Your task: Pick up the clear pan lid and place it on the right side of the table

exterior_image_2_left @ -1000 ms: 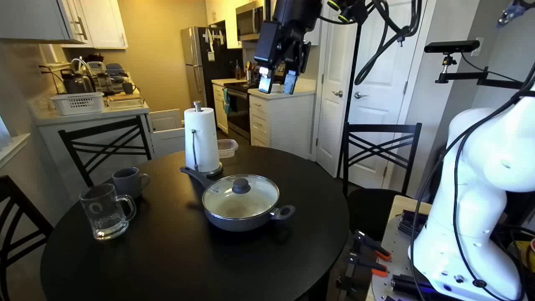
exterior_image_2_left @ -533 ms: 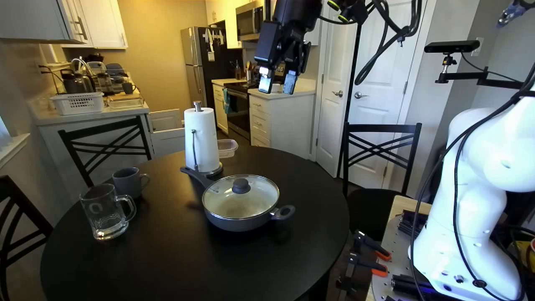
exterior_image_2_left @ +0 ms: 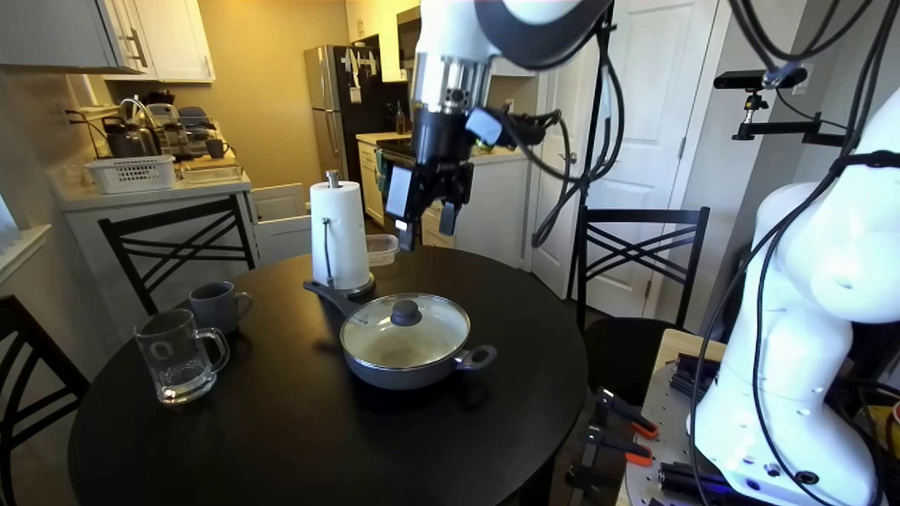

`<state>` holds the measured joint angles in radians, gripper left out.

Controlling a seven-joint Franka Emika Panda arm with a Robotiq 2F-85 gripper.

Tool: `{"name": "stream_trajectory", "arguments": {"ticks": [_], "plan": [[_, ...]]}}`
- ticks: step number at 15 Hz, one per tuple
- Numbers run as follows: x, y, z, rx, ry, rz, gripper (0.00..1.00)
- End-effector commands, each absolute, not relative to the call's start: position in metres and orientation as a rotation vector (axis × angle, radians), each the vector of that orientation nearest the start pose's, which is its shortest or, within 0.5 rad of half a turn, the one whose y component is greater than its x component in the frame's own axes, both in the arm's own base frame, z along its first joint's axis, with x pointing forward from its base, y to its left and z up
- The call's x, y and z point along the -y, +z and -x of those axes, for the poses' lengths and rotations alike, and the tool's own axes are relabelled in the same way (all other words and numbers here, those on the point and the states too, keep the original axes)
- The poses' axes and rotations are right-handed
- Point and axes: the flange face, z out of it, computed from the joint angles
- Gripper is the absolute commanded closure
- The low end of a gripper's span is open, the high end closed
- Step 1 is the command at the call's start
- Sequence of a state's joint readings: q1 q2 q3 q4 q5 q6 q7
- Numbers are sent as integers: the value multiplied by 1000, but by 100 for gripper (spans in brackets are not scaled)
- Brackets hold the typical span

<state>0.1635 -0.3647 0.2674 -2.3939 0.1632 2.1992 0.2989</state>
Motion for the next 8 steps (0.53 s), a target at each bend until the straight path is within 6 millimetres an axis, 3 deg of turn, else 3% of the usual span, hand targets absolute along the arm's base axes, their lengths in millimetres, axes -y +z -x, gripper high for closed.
{"name": "stream_trajectory", "arguments": {"ticks": [1,8], "plan": [[-196,399,-434,73,-166,3122,0],[-167,333,-477,-92,-83,3223,0]]}}
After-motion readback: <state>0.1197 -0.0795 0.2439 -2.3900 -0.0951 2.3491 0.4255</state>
